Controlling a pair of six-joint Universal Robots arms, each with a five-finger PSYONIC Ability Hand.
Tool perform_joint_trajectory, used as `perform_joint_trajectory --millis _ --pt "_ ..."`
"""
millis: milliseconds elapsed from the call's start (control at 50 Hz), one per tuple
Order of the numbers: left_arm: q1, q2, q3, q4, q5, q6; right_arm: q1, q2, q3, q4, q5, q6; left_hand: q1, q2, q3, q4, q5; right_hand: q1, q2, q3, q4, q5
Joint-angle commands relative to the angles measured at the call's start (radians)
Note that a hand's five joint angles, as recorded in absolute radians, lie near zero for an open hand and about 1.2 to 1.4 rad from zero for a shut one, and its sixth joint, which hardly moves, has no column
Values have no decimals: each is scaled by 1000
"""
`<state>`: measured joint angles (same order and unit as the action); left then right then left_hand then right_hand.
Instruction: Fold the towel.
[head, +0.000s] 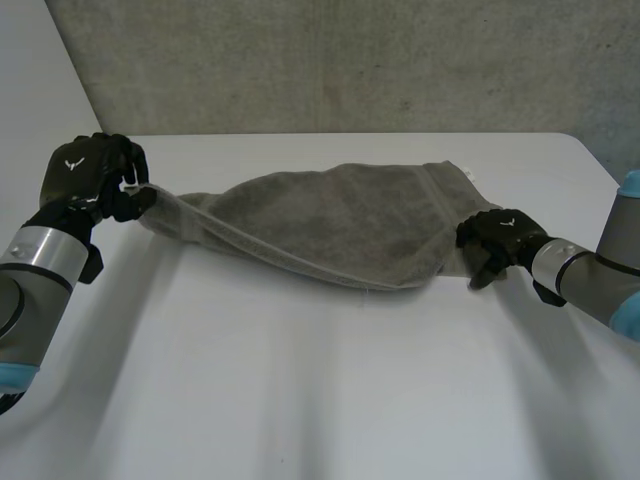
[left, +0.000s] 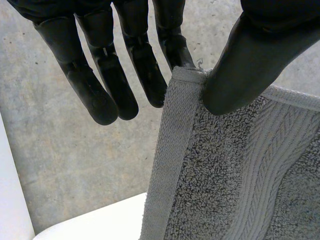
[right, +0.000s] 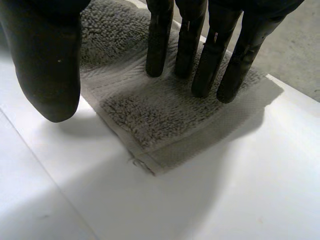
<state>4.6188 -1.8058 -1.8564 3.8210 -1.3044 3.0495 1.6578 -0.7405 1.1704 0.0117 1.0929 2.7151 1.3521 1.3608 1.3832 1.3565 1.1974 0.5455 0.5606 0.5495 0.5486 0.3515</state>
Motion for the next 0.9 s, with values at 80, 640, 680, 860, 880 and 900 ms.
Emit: perform_joint_trajectory --millis 80,640,680,860,880,900 --pt "2 -1 5 -6 -1 0 34 -163 118 102 48 -3 44 35 13 40 24 6 -9 2 3 26" --pt "-1 8 5 -27 -3 -5 359 -148 253 -278 232 87 44 35 13 40 24 225 210 221 222 245" --pt "-1 8 0 -27 -1 -5 359 -134 238 -286 233 87 44 35 13 40 24 576 561 572 573 595" --pt "0 -1 -44 -15 16 14 344 -146 206 -225 243 101 44 35 13 40 24 851 836 847 848 870" --pt "-1 -6 -56 -14 16 17 344 -163 200 -192 242 106 44 35 13 40 24 851 836 847 848 870" --pt "-1 -13 -64 -14 22 20 344 -163 199 -191 242 106 44 35 13 40 24 851 836 847 848 870"
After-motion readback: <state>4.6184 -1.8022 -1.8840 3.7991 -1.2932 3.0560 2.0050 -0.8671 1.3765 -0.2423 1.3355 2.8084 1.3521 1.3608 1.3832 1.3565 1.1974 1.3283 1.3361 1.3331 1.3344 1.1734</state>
